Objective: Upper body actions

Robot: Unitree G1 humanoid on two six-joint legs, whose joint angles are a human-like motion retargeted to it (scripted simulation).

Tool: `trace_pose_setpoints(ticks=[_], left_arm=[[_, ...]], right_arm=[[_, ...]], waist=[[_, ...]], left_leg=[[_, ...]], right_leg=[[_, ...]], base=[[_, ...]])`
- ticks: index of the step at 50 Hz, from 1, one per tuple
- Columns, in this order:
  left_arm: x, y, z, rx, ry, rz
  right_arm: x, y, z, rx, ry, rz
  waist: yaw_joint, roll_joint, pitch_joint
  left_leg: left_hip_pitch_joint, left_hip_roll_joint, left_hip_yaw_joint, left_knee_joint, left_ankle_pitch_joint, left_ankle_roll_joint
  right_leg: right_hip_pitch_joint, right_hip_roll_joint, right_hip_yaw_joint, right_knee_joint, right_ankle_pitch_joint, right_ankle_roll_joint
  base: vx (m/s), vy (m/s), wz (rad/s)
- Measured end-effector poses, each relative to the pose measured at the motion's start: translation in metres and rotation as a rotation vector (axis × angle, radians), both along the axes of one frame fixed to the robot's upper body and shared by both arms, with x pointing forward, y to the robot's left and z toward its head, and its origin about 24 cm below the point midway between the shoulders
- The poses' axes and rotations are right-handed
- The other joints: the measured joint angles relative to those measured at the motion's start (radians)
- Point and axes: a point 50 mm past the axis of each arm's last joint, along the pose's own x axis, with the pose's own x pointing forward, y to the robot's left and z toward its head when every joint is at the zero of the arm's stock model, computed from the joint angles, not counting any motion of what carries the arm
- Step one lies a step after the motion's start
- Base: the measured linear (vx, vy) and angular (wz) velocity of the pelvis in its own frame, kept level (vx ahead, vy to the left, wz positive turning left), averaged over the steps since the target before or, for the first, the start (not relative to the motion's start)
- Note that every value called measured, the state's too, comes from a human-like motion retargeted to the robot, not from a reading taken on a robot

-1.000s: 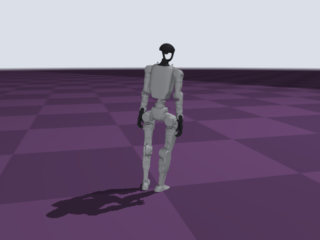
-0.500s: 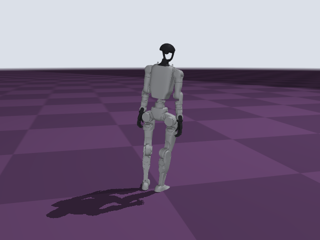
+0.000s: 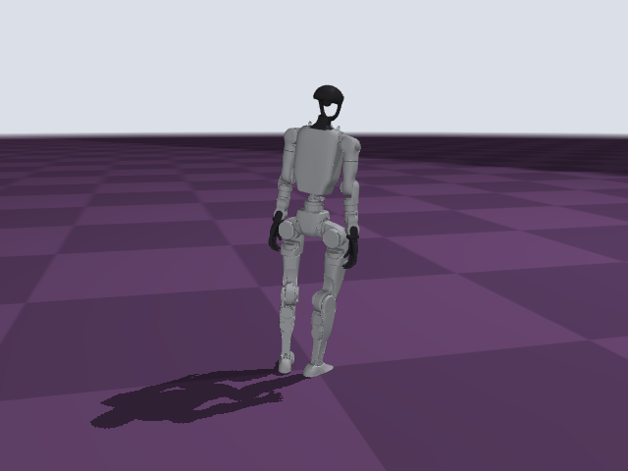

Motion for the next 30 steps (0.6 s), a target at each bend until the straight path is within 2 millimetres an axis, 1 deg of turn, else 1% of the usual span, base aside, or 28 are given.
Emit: trace_pose_setpoints(ticks=[30], left_arm=[[0.0012,0.0030,0.0003,0.000,0.003,-0.013]], right_arm=[[0.0037,-0.0008,0.0002,0.003,-0.005,0.010]], waist=[[0.001,-0.010,-0.001]], left_leg=[[0.001,0.003,-0.001,0.000,0.006,-0.001]], right_leg=[[0.000,0.001,-0.001,0.002,-0.001,0.000]], base=[[0.00,0.00,0.00]])
